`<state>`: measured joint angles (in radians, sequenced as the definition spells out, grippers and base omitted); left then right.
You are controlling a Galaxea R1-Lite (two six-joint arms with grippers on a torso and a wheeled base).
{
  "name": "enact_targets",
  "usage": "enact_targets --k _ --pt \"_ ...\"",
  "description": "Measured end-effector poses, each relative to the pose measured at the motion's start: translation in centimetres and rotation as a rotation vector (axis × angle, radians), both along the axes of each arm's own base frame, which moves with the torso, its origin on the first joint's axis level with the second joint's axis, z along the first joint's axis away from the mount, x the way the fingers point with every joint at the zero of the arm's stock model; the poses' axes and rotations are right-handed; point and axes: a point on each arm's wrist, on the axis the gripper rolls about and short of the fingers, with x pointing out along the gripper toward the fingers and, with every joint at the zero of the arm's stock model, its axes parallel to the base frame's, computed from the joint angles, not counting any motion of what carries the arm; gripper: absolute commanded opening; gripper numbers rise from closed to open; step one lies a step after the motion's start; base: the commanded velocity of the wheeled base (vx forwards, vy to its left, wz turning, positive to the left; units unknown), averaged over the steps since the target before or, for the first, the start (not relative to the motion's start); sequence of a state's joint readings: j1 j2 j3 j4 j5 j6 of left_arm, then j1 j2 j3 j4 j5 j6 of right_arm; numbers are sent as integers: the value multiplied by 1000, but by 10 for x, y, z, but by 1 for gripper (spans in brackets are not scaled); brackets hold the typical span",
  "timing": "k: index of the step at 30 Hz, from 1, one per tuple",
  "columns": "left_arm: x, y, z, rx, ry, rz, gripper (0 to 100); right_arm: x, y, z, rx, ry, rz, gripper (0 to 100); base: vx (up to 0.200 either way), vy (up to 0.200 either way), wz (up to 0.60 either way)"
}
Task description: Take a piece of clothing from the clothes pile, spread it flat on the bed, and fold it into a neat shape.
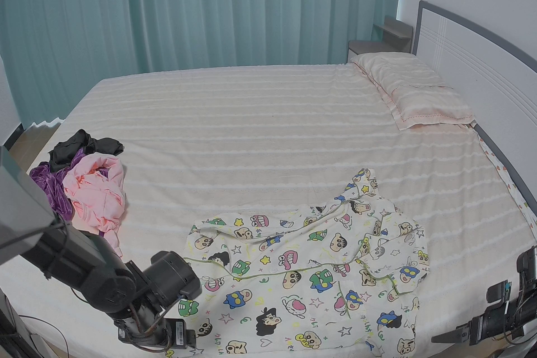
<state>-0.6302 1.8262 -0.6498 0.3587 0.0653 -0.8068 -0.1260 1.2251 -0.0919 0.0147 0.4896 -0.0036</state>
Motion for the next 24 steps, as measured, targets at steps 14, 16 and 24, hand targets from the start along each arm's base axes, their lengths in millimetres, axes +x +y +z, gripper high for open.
enact_targets --k 14,16,24 --pt "88 -8 43 -314 -385 206 100 39 -5 41 94 -182 -102 100 0 0 0" --pt "106 -15 36 -331 -410 238 100 41 -6 43 99 -191 -105 100 0 0 0" --pt "171 -34 12 -344 -501 334 100 46 -6 44 109 -202 -109 100 0 0 0"
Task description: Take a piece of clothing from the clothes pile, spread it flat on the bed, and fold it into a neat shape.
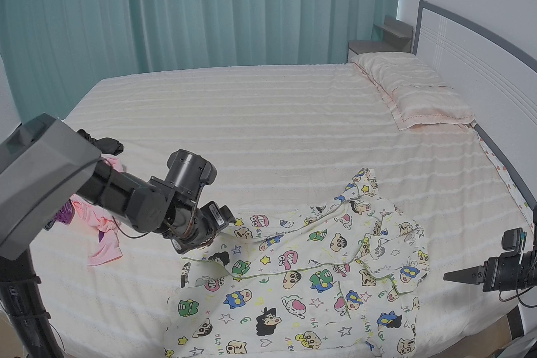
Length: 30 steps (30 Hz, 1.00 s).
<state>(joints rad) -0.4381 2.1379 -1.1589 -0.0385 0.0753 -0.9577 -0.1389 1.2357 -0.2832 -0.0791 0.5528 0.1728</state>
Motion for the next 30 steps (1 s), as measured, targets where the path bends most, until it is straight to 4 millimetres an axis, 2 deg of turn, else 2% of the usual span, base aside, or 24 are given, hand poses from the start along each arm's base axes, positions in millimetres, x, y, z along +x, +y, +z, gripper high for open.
enact_targets --k 5,13,14,22,30 --pt "30 -3 -11 -53 -21 105 100 2 0 -1 3 3 0 100 0 0 0" --pt "54 -7 -37 -30 -20 162 100 3 0 -1 8 8 3 100 0 0 0" --pt "57 -7 -39 -22 -22 169 0 3 0 -2 8 9 3 100 0 0 0" --pt "75 -13 -50 28 -3 203 0 2 -1 -2 10 12 3 100 0 0 0" --pt "101 -10 -33 16 -90 266 0 3 -1 -2 11 12 4 100 0 0 0"
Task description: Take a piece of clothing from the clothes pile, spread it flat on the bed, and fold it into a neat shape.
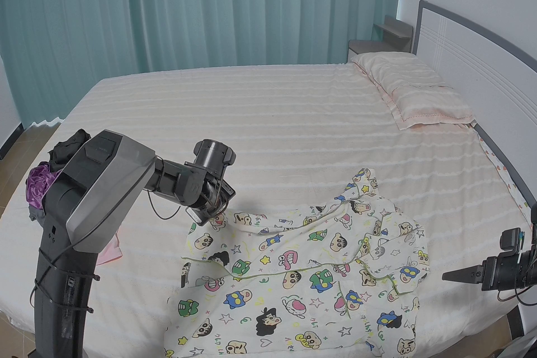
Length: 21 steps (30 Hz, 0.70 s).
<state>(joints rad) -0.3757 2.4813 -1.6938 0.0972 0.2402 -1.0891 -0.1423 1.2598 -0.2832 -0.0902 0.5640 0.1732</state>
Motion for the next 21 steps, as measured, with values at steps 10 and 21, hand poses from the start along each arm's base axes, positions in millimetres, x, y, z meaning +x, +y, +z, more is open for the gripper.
enact_targets --k 10,21 --pt "33 21 11 7 -4 64 0 1 0 -1 -2 -7 -1 100 0 0 0" --pt "25 53 -87 135 376 127 0 2 0 -1 -4 -8 -1 100 0 0 0"
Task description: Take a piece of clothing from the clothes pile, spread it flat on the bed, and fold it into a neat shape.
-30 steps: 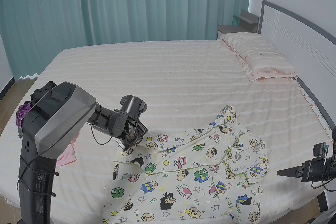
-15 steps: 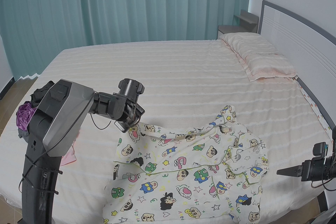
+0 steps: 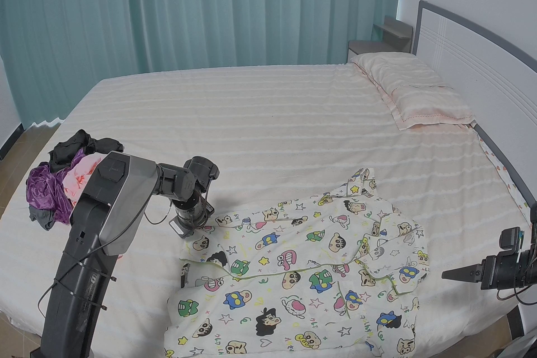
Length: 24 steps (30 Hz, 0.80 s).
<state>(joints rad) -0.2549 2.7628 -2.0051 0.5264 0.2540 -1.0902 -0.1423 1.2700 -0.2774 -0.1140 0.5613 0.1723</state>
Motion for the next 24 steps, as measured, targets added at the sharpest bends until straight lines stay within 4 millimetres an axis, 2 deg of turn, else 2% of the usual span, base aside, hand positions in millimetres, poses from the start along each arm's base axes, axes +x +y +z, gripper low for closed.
enact_targets --k 1,2,13,24 --pt "-3 2 -6 8 40 10 0 0 0 0 0 0 0 100 0 0 0" --pt "-5 4 -8 11 61 17 100 0 0 0 0 1 0 100 0 0 0" --pt "-23 6 -15 -56 259 38 100 -2 0 -2 2 12 0 100 0 0 0" --pt "-27 3 -13 -151 323 0 100 -3 1 -4 2 20 4 100 0 0 0"
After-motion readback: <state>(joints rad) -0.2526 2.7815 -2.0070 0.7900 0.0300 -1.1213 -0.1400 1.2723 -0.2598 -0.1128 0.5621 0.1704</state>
